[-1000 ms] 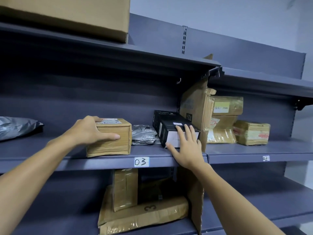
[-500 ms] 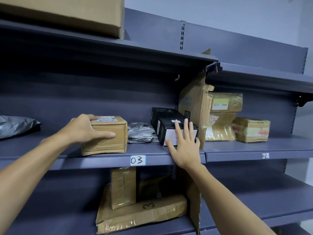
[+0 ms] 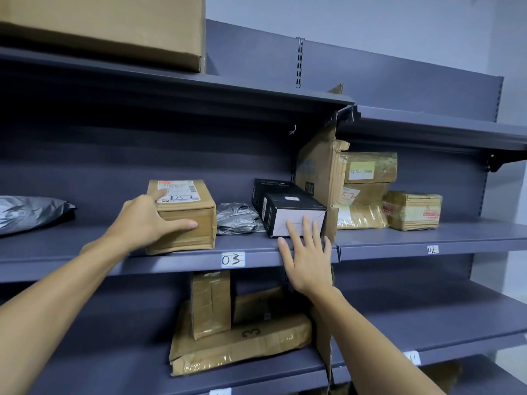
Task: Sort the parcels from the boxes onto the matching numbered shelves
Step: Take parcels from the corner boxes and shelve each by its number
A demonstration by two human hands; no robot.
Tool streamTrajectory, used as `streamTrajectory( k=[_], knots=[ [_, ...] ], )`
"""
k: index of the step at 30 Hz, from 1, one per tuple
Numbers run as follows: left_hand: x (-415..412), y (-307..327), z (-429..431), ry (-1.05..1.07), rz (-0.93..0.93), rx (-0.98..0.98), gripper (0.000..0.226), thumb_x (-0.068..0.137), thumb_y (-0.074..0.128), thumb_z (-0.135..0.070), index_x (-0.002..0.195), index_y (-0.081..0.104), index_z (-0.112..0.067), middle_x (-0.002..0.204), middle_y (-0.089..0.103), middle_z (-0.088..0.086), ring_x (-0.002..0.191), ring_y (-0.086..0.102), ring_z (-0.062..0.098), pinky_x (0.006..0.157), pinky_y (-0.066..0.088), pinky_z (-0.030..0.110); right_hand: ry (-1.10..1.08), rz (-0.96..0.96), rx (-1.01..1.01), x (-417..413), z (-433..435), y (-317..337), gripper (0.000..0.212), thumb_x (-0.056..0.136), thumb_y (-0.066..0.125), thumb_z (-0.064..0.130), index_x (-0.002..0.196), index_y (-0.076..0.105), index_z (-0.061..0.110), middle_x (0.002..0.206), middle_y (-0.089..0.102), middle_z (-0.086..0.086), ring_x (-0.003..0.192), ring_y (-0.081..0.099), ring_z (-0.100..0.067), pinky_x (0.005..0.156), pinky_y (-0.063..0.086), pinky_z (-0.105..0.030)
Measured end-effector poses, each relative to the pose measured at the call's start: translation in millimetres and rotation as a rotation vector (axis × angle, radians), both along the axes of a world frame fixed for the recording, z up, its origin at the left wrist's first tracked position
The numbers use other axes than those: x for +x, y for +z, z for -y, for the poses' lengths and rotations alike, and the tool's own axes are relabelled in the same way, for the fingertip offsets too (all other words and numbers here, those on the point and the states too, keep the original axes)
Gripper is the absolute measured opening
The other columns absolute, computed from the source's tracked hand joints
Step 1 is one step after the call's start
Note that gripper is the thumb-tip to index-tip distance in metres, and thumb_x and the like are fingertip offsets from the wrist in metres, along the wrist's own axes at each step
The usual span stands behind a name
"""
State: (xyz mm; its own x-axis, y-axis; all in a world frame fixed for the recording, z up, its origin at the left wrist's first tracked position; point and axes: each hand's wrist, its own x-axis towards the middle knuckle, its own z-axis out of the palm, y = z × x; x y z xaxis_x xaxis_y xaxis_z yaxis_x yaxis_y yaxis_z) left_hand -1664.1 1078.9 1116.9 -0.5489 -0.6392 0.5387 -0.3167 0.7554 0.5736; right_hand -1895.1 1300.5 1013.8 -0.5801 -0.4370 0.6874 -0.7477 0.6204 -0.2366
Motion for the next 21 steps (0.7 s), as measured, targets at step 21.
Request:
streamTrajectory(
  k=[21],
  knots=[
    [30.3, -62.0, -60.5, -0.15, -0.293, -0.203, 0.113, 0.07, 0.088, -0.04, 0.159, 0.019, -0.029, 0.163, 0.019, -0.003, 0.145, 0.027, 0.018, 0.114, 0.03, 0.034, 0.053, 0.093, 0.437, 64.3, -36.6, 2.0, 0.077, 0.099, 0.026, 0.068, 0.16, -0.004, 0.032, 0.168, -0.011, -0.002, 0.153, -0.016, -0.026, 0.12, 0.001, -0.062]
  ],
)
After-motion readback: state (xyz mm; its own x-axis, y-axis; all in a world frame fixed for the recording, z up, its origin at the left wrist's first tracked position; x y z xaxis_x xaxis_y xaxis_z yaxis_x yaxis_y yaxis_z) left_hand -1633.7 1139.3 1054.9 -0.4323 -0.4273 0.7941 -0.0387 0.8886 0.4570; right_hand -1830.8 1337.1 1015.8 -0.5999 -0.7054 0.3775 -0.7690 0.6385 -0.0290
